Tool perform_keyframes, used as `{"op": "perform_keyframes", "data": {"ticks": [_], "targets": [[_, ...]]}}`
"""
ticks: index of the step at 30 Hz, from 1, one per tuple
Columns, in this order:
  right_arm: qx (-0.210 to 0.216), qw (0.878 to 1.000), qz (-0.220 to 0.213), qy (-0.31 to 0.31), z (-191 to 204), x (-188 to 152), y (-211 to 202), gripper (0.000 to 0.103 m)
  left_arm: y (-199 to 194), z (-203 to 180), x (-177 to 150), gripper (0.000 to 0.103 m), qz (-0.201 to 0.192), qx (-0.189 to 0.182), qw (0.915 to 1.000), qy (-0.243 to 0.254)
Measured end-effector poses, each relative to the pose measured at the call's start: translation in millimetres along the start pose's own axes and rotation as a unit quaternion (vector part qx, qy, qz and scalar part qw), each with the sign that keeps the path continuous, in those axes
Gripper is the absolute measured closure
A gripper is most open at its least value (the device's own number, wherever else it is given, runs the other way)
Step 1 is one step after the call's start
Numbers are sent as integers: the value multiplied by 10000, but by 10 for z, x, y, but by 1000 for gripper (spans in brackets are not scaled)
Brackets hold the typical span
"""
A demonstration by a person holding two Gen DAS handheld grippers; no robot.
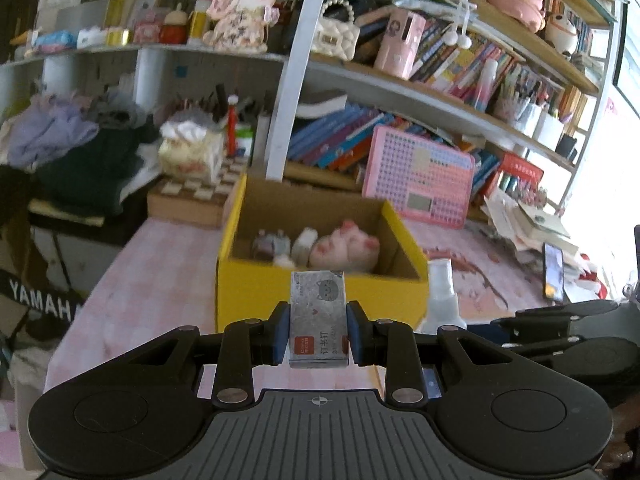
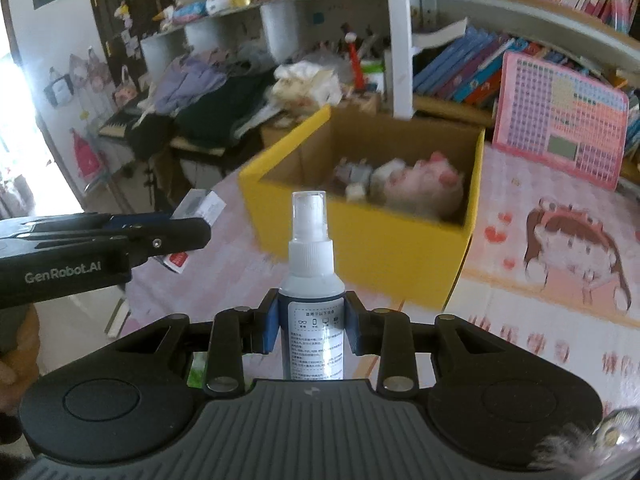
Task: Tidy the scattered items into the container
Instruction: 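Carry the spray bottle and packet over the yellow box with both tools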
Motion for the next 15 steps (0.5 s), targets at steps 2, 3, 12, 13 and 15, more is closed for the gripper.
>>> {"op": "perform_keyframes", "data": {"ticks": [2,3,12,13,15], "targets": [[-30,9999,-158,-4,-92,179,3,72,79,-1,140,75,-76,44,10000,15],[-46,9997,-225,-21,-141,260,4,72,116,-1,197,75,-98,61,9999,14],[-500,9959,-737,-129,-642,1056,280,72,748,-77,799,75,-115,232,9995,162],[-550,9958,-709,-173,-679,1124,363,72,865,-73,864,75,-52,260,9995,171],[-660,9957,-588,-275,-746,1227,565,72,1082,-50,948,75,102,316,9993,152]]}}
Point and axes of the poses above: each gripper's, at about its wrist camera, not at the fingertips, and y roughly the way its jaws point, z to its left, x to its top, the point moved 8 cm from there along y, roughly the way its jaws point, and after that the axes turned 12 degrees about z, right-handed, at the moved point
